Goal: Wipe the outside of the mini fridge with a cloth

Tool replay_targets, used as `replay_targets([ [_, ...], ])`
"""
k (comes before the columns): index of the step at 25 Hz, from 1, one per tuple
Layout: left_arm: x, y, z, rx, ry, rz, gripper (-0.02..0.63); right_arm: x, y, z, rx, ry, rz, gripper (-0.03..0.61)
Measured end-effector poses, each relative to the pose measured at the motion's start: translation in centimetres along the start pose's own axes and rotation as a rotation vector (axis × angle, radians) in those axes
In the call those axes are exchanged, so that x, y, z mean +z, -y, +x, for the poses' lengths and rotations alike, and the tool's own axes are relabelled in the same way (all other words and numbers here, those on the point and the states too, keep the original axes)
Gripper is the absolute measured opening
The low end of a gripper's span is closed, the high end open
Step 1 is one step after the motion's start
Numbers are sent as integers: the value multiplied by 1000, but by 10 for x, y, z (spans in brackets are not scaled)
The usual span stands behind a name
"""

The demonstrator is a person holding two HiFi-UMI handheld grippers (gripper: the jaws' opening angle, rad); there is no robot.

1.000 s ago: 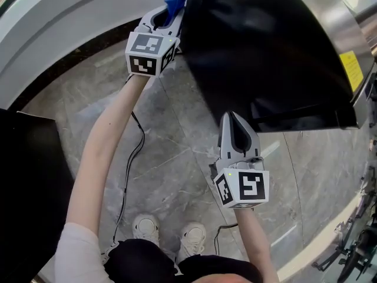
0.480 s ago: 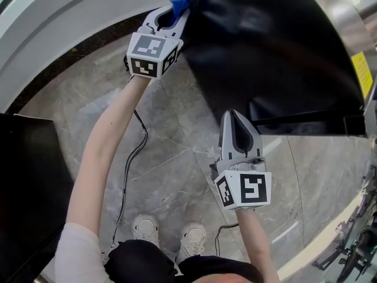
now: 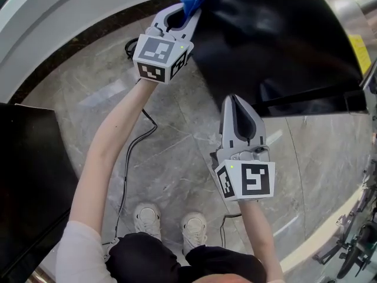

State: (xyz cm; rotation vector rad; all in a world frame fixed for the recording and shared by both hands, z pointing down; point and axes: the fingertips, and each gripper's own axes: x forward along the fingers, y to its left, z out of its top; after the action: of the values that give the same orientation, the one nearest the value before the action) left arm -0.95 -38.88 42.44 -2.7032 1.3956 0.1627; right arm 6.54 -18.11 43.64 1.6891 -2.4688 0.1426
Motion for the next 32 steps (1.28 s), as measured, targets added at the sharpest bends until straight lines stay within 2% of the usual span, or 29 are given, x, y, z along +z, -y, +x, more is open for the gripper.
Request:
replay_targets([
  [3,0,19,-10,-11,0,-31,57,6,-12,-4,23,7,-11,11],
  [6,7,31,-16,-21,4,-26,57,15,-18,-12,32,24,-36,11],
  [16,30,93,-46,-84,20,-4,57,25,-6,-29,-36,57,-70,11],
  [20,35,125,-60,-134,16,-36,57,35,-5,-41,-54,91,-68,11],
  [23,41,149,-72,-174,16,-32,57,48,1,-54,-87,128,-82,12],
  [29,48,180,-86,-191,16,-89,57,51,32,-79,-196,109,-60,11],
  [32,51,195,-92,-226,9,-80,57,50,44,-84,-225,114,-56,11],
])
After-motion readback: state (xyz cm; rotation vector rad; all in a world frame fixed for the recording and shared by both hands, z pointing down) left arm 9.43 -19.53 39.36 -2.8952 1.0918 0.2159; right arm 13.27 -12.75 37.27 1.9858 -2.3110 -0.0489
